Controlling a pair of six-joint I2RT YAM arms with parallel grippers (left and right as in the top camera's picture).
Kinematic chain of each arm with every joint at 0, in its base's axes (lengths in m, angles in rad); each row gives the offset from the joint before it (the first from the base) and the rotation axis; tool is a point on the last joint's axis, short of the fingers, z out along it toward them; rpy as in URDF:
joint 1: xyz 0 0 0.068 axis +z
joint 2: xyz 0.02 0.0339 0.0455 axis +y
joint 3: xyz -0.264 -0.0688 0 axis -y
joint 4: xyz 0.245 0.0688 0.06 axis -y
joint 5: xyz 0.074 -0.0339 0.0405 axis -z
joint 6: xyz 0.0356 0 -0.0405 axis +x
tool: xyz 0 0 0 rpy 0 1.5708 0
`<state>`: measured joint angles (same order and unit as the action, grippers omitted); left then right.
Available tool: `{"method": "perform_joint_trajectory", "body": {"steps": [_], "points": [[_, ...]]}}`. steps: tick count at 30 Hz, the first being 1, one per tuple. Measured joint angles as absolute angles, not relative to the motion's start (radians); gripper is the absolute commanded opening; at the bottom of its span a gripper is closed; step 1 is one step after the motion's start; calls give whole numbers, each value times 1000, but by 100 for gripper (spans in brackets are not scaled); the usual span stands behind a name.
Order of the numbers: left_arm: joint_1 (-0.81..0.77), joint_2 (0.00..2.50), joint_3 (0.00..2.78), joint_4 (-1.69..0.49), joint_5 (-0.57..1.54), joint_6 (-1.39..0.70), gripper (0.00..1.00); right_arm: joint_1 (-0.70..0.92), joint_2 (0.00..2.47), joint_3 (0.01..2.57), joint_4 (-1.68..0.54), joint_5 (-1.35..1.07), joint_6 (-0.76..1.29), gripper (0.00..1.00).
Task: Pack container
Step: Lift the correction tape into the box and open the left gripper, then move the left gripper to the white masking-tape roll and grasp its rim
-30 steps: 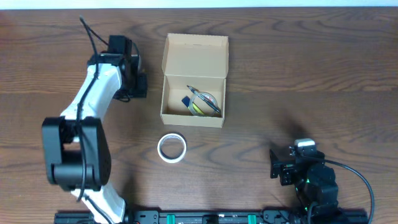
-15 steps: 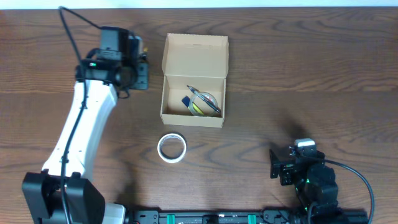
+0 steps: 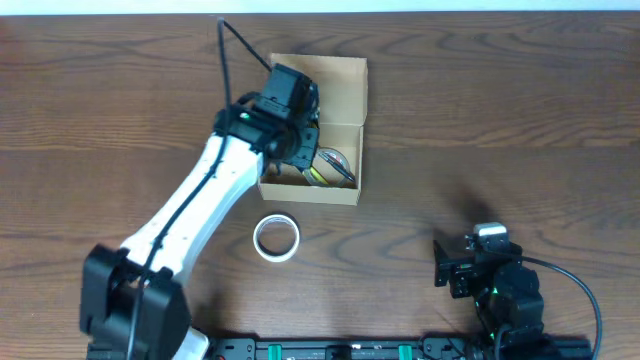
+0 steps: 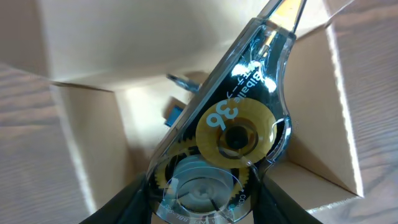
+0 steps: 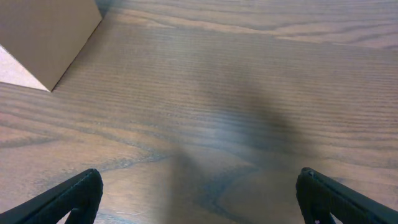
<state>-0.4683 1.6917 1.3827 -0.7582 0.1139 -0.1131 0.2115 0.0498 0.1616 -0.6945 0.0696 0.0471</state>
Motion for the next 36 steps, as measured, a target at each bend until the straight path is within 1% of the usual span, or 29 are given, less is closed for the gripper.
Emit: {"method": "perform_joint_trajectory", "body": {"steps": [7,17,18,21,24,27,34,36], "points": [[-472,1794,1383,-758,128,-135,31,212,50,162,-694,70,47,99],[-473,1897,1383,-758,128,-134,32,212,50,162,-694,70,47,99],[-473,1902,1383,-758,128,-134,36,212,50,162,-694,70,47,99],[-473,1905,1383,-758,128,-134,53,212,50,162,-694,70,47,99],[-473,1905,1383,-758,128,-132,58,212,50,162,-694,70,47,99],[-473,1905,1383,-758,128,-130,65,212,50,162,-694,70,47,99],[-473,1905,1383,-750,128,-131,68,212,50,162,-694,70,47,99],[-473,1905,1383,-727,127,-131,70,212,50,162,-694,70,47,99]]}}
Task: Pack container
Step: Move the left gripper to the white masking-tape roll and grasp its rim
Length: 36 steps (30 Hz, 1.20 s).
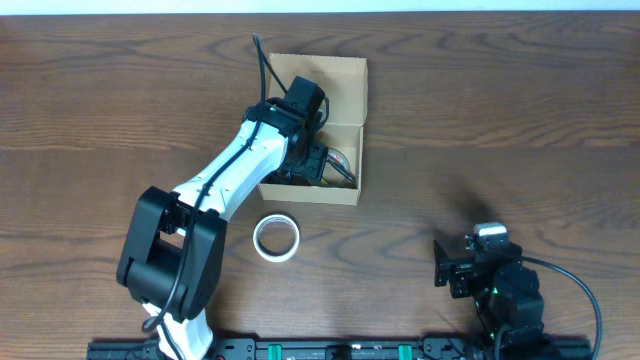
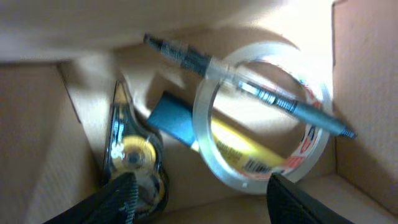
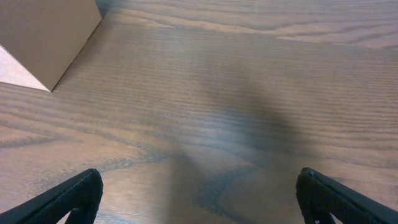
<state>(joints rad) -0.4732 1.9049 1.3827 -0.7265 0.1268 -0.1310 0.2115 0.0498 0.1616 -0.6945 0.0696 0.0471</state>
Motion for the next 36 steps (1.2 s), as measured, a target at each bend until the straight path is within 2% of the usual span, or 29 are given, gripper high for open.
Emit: {"method": "perform_joint_trajectory", "body": {"steps": [10,15,22,26,30,36], "points": [[-473,1880,1383,-651,108,-131,78,212,50,162,-694,70,47,99],[-473,1721,1383,-663,91,-131,80,212,50,162,-694,70,47,99],[-477,1460,1400,-923,98,-173,80,212,49,162,-695,69,47,99],[-490,1418,1401,-1066,98,-245,78,212,50,162,-694,70,47,99],[-505,1395,1401,-1089,98,-308,79,212,50,162,-694,70,47,99],[-553,1311,1349,-1036,79,-379,88,212,50,162,-695,70,47,99]]}}
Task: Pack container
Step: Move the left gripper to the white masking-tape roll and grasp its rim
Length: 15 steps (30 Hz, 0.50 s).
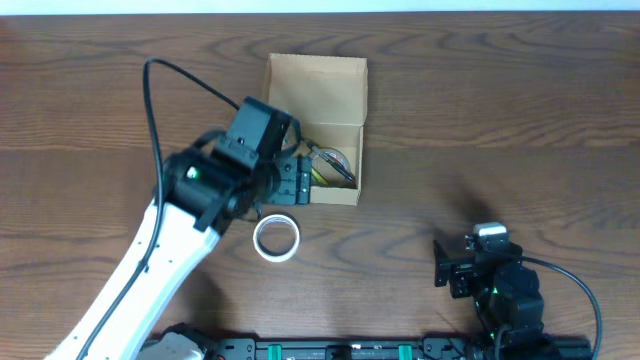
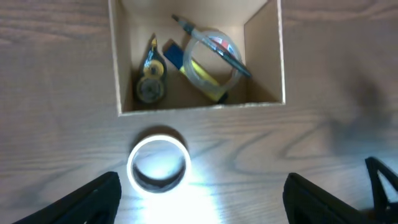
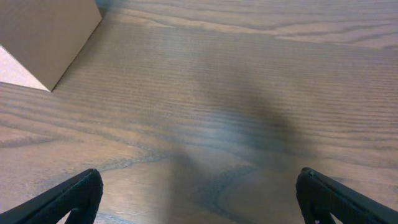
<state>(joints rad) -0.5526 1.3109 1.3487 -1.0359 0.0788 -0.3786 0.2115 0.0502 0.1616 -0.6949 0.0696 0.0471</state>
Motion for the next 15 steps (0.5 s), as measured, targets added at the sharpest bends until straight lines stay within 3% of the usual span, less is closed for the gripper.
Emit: {"method": "perform_joint_trajectory", "body": {"steps": [15], "points": [[-573,1063,789,-745,59,-640,89,212,50,162,-694,67,47,99]]}}
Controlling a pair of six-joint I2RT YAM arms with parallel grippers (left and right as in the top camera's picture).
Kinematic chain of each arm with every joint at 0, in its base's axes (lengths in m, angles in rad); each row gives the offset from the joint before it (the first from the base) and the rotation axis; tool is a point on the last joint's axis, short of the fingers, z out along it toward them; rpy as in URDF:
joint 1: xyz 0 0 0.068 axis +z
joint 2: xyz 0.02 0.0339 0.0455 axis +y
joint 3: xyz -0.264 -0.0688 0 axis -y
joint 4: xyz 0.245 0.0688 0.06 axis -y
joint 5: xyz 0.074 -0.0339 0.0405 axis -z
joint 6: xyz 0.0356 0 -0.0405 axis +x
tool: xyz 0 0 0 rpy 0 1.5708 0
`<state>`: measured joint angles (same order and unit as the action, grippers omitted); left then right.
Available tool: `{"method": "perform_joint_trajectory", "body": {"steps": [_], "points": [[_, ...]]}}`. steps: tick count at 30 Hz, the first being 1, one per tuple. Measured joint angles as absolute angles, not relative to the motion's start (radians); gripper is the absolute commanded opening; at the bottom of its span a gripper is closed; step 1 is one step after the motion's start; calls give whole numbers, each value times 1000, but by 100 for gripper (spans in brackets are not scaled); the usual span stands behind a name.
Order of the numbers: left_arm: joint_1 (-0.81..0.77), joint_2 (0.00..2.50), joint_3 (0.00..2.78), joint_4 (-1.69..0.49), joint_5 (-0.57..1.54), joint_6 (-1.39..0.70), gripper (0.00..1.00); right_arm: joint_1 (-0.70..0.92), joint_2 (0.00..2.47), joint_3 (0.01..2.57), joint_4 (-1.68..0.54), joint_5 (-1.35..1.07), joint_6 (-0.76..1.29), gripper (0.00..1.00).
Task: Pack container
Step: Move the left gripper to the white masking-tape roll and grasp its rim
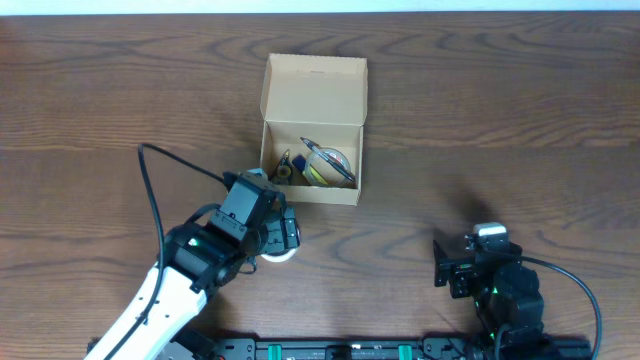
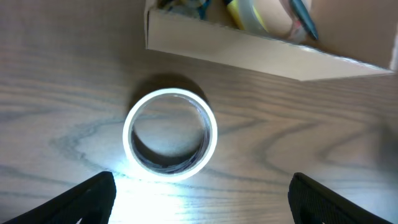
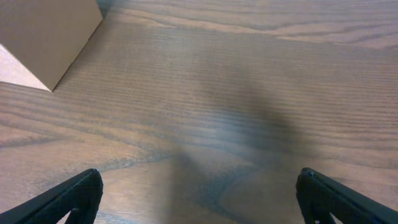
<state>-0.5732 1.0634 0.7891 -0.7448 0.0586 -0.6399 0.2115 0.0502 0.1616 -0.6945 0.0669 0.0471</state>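
An open cardboard box (image 1: pixel 312 95) stands on the wooden table; its front wall (image 2: pixel 261 53) crosses the top of the left wrist view. Inside lie a tape dispenser (image 1: pixel 284 167), a clear tape roll (image 1: pixel 337 160) and a pen (image 1: pixel 325 158). A white tape roll (image 2: pixel 170 135) lies on the table just in front of the box. My left gripper (image 2: pixel 200 190) hangs open right above that roll, fingers wide on either side and nothing held. In the overhead view the left gripper (image 1: pixel 272 232) covers most of the roll. My right gripper (image 3: pixel 199 186) is open and empty.
The right arm (image 1: pixel 495 285) rests at the front right of the table, well away from the box. A corner of the box (image 3: pixel 43 37) shows in the right wrist view. The lid flap (image 1: pixel 315 68) lies open toward the back.
My left gripper has moved from above the box's front edge to lower and nearer over the white tape roll, still open. The right arm has not moved.
My left gripper held the tape dispenser between its fingers inside the box. Then it was open with the dispenser lying at the box's left side. Then it stood above the box front, and now it is over the white roll.
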Motion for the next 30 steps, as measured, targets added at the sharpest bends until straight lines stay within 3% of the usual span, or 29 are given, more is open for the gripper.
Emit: {"method": "perform_joint_trajectory", "body": {"steps": [15,25,30], "points": [[-573,1257,736,-701,37,-1082,84,212,50,162,-694,67,47,99],[-573,1385,736,-699,38,-1265,84,212,50,162,-694,67,47,99],[-573,1439,736,-699,46,-1325,71,212,50,162,-694,67,47,99]]}}
